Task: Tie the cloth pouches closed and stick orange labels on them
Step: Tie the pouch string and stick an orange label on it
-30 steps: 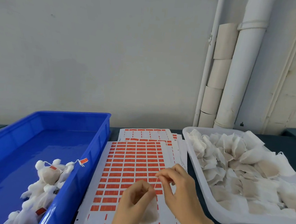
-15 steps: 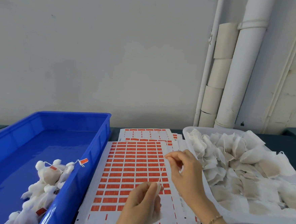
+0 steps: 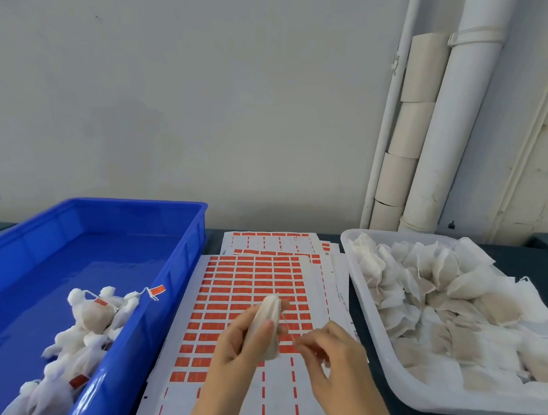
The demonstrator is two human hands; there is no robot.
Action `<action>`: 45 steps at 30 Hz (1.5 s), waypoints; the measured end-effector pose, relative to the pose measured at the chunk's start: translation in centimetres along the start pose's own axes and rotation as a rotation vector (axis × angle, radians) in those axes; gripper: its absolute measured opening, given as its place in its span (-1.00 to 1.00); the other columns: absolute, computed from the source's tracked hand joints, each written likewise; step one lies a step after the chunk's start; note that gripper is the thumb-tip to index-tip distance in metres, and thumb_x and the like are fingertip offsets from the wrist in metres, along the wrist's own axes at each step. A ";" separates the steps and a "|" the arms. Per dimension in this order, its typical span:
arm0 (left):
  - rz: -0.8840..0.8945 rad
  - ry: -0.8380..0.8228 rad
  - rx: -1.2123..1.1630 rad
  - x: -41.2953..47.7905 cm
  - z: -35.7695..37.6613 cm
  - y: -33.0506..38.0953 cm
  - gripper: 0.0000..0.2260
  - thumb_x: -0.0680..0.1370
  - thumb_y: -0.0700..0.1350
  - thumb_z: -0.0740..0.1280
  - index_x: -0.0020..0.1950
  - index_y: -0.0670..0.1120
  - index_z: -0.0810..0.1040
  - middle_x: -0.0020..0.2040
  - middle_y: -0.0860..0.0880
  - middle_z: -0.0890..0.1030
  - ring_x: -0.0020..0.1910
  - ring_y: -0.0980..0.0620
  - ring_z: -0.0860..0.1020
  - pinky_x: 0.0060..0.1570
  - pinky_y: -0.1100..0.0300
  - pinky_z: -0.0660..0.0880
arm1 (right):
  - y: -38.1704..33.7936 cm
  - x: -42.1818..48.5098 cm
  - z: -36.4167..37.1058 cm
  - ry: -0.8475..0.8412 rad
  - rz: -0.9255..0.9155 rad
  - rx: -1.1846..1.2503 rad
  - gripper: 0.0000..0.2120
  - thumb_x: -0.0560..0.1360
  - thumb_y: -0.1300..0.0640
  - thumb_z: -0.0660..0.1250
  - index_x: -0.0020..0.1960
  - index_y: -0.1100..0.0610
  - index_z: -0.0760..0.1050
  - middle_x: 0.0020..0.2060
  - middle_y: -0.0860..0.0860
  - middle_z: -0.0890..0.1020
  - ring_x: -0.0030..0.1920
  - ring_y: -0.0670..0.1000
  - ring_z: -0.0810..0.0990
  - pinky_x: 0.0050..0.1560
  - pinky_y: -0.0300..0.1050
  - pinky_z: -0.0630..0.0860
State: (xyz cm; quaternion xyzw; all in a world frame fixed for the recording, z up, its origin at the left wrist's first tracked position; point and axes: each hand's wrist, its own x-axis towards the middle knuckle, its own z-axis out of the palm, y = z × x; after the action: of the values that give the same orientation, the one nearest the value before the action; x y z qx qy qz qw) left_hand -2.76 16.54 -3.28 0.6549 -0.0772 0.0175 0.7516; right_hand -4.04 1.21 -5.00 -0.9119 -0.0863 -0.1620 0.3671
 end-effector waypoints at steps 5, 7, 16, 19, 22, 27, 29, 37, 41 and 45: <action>0.333 0.027 0.665 -0.1 -0.1 -1.5 -0.59 0.50 -0.14 0.39 0.07 0.35 0.33 0.04 0.46 0.38 0.02 0.39 0.47 -0.02 0.65 0.33 | -1.4 -0.3 -0.1 0.042 0.010 0.161 -0.89 0.47 0.07 0.41 -0.14 -0.13 0.52 -0.19 -0.22 0.62 -0.06 -0.22 0.57 -0.07 -0.44 0.49; 0.417 0.034 0.724 -0.1 -0.2 -1.7 -0.58 0.47 -0.18 0.42 0.13 0.28 0.40 0.05 0.45 0.39 0.04 0.38 0.47 0.03 0.65 0.31 | -1.9 -0.2 -0.1 0.028 0.010 0.233 -0.84 0.47 0.08 0.42 -0.19 -0.16 0.52 -0.27 -0.21 0.64 -0.08 -0.22 0.58 -0.11 -0.45 0.50; 0.039 0.068 0.082 -1.4 -0.2 -0.8 -0.80 0.45 0.11 0.23 -0.14 0.34 0.64 -0.14 0.23 0.65 -0.07 0.28 0.58 -0.23 0.50 0.47 | -1.8 0.2 1.2 0.053 0.167 0.528 -0.86 0.45 -0.07 0.35 0.00 -0.11 0.56 -0.12 -0.24 0.66 -0.02 -0.17 0.62 -0.03 -0.36 0.54; -0.093 0.057 0.009 -1.6 0.0 -1.4 -0.80 0.47 0.13 0.22 -0.13 0.24 0.65 -0.15 0.18 0.65 -0.10 0.25 0.59 -0.24 0.41 0.52 | -1.8 0.4 1.8 -0.052 0.225 0.608 -0.89 0.46 0.02 0.41 -0.03 -0.15 0.59 -0.10 -0.25 0.67 0.01 -0.16 0.63 -0.03 -0.32 0.56; -0.123 0.105 0.056 -1.6 0.3 -1.9 -0.77 0.57 -0.01 0.22 -0.17 0.07 0.65 -0.25 0.21 0.62 -0.20 0.32 0.56 -0.30 0.50 0.47 | -1.7 0.4 1.8 -0.053 0.271 0.654 -0.89 0.41 0.05 0.48 -0.13 -0.17 0.63 -0.17 -0.29 0.68 -0.07 -0.26 0.63 -0.22 -0.46 0.51; -0.134 0.135 0.199 -1.5 0.3 -2.7 -0.81 0.60 -0.06 0.24 -0.13 0.01 0.63 -0.26 0.11 0.64 -0.22 0.22 0.59 -0.31 0.48 0.47 | -0.8 0.5 2.0 0.013 0.308 0.629 -0.85 0.36 0.10 0.52 -0.16 -0.12 0.64 -0.23 -0.27 0.68 -0.14 -0.25 0.65 -0.30 -0.47 0.50; -0.162 0.157 0.186 -1.3 0.5 -2.8 -0.81 0.59 -0.06 0.26 -0.13 -0.03 0.63 -0.27 0.08 0.66 -0.24 0.18 0.61 -0.33 0.45 0.47 | -0.5 0.5 2.0 0.041 0.262 0.539 -0.86 0.37 0.09 0.52 -0.13 -0.07 0.60 -0.25 -0.24 0.69 -0.17 -0.21 0.66 -0.24 -0.45 0.53; -0.382 0.204 -0.140 -1.3 0.4 -2.4 -0.84 0.57 -0.14 0.30 -0.04 -0.22 0.62 -0.25 -0.12 0.64 -0.23 -0.04 0.58 -0.15 0.16 0.54 | -0.4 0.2 1.0 0.009 -0.016 0.240 -0.73 0.43 0.14 0.47 -0.25 -0.23 0.51 -0.25 -0.31 0.63 -0.11 -0.23 0.60 -0.14 -0.49 0.49; -0.389 0.224 -0.242 -1.4 0.8 -2.1 -0.85 0.55 -0.16 0.32 -0.06 -0.19 0.65 -0.19 -0.15 0.64 -0.18 -0.08 0.57 -0.15 0.14 0.53 | -0.5 -0.2 0.8 0.040 -0.132 0.039 -0.77 0.43 0.14 0.47 -0.16 -0.21 0.57 -0.20 -0.39 0.53 -0.14 -0.24 0.56 -0.05 -0.54 0.42; -0.352 0.203 -0.276 -1.6 1.1 -1.8 -0.83 0.55 -0.15 0.30 -0.08 -0.16 0.68 -0.16 -0.16 0.67 -0.18 -0.06 0.60 -0.17 0.18 0.55 | -0.6 -0.6 1.1 0.102 -0.151 -0.111 -0.85 0.38 0.17 0.52 -0.06 0.01 0.69 -0.16 -0.16 0.62 -0.13 -0.15 0.56 0.01 -0.48 0.35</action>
State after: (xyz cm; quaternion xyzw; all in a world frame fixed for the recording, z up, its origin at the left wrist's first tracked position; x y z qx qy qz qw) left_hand -4.24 15.31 -5.16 0.5442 0.1123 -0.0588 0.8293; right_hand -4.52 2.38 -5.52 -0.9123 -0.1269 -0.2401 0.3066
